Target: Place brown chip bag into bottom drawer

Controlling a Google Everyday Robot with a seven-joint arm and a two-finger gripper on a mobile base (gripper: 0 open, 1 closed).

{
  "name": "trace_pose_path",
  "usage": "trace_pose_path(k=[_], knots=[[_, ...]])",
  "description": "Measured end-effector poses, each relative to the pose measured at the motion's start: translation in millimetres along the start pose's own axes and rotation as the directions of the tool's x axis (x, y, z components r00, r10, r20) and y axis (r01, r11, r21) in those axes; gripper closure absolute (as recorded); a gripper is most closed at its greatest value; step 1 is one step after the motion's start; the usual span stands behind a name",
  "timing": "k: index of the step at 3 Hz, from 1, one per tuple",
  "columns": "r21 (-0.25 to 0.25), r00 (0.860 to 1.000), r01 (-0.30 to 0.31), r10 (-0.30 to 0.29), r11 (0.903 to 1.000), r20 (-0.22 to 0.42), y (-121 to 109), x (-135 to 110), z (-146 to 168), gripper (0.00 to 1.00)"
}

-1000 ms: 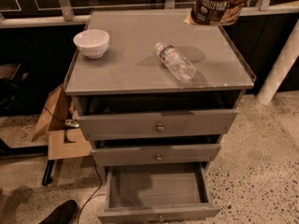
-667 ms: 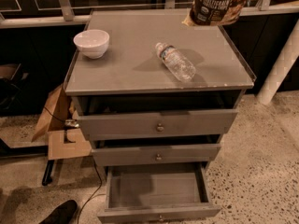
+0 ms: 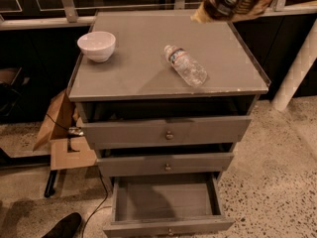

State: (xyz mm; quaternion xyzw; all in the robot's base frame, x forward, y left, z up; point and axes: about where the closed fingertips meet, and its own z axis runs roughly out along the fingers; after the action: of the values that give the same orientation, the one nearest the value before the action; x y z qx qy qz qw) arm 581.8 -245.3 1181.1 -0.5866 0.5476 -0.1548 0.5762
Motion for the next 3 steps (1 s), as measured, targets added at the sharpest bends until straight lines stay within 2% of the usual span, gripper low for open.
trace_pose_path(k=[1,2,3], knots=[[-0.069,0.978,-0.076,0.088,0.9947,0.188,7,-21,-36,1.0],[-0.125,0.958,-0.07,0.102,0.9896,0.269,15,-44,-48,1.0],[-0.14,0.956,-0.045,0.083,0.9891,0.281,18,-40,-46,1.0]])
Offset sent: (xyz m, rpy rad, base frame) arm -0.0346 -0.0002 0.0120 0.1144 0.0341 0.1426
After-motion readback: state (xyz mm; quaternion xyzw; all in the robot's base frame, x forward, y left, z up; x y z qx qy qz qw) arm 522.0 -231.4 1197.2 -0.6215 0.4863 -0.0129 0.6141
